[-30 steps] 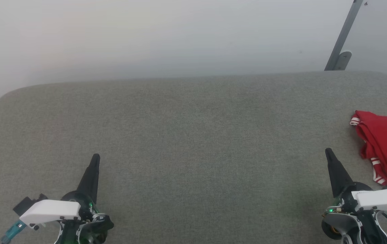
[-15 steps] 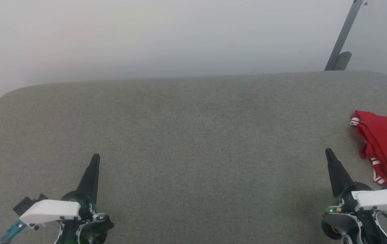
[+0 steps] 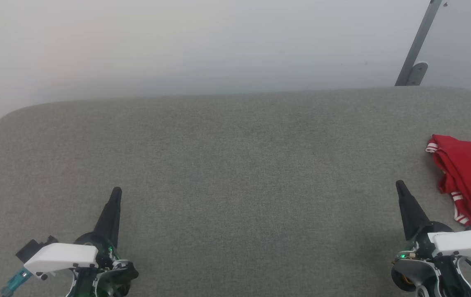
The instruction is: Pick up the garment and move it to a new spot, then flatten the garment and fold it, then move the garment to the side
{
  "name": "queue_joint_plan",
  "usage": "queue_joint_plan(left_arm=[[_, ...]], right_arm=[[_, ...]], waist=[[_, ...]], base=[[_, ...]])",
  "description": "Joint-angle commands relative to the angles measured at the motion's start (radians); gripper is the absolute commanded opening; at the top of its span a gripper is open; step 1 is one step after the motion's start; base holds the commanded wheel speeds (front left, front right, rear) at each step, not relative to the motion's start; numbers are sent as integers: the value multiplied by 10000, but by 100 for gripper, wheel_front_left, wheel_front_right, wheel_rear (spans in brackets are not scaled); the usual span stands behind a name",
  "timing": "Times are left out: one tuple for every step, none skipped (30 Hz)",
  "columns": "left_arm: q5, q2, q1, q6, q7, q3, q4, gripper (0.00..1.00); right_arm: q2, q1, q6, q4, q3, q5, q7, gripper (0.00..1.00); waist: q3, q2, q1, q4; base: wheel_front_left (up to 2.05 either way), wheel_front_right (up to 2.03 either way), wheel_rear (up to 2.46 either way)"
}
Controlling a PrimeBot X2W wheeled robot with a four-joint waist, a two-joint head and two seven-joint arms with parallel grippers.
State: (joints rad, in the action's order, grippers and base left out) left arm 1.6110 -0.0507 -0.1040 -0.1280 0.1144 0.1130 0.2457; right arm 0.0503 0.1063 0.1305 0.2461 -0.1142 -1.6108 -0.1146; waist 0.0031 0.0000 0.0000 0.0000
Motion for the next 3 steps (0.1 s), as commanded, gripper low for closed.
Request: queue_joint_plan(left_arm=[[34,28,-106,-50,31,25,-4,0],[34,28,-106,-50,31,25,-4,0],[34,28,-106,-50,31,24,-4,0]], right_arm=[[-32,46,4,-39,-7,-40,-27,0],[-32,46,4,-39,-9,-40,-27,0],[-32,46,4,-39,-7,-40,-26,0]], waist=[[0,0,0,0],[0,0,0,0],[0,0,0,0]], base=[[0,0,0],[0,0,0],[0,0,0]])
